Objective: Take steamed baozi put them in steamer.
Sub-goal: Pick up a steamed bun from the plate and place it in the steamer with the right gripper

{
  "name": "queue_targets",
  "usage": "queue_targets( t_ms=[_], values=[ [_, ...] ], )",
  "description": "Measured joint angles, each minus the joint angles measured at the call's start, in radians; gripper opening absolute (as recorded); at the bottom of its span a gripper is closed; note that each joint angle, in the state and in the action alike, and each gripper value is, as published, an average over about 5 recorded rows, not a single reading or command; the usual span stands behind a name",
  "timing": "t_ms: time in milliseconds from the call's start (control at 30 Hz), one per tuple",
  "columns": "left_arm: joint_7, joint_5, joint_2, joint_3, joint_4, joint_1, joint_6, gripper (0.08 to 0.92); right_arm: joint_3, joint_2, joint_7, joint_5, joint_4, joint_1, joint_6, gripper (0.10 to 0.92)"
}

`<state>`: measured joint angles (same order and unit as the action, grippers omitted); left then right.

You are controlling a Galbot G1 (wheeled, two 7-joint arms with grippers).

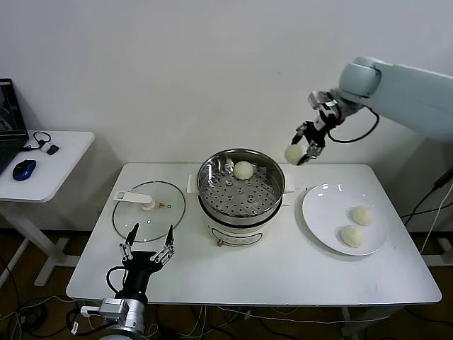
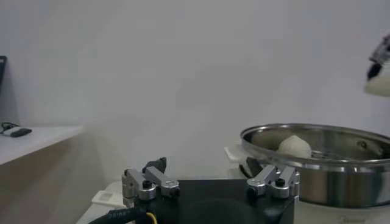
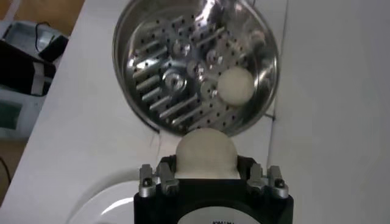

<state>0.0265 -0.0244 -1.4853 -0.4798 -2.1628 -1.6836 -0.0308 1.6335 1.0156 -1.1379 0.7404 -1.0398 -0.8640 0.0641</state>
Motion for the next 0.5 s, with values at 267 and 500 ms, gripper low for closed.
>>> queue_targets(
  t_ms=[267,500],
  values=[
    [0.007,0.005,0.0,-0.006,-0.003,-0.007,0.002,0.823,-0.024,0.153,0.016,0.046,0.044,0.031,0.045,0.652],
    [0.007,0.003,0.0,-0.016,-0.011,-0.009,0.002,0.823,-0.063,0.26,0.022,0.04,0.097,0.102,0.071,0.653]
  ],
)
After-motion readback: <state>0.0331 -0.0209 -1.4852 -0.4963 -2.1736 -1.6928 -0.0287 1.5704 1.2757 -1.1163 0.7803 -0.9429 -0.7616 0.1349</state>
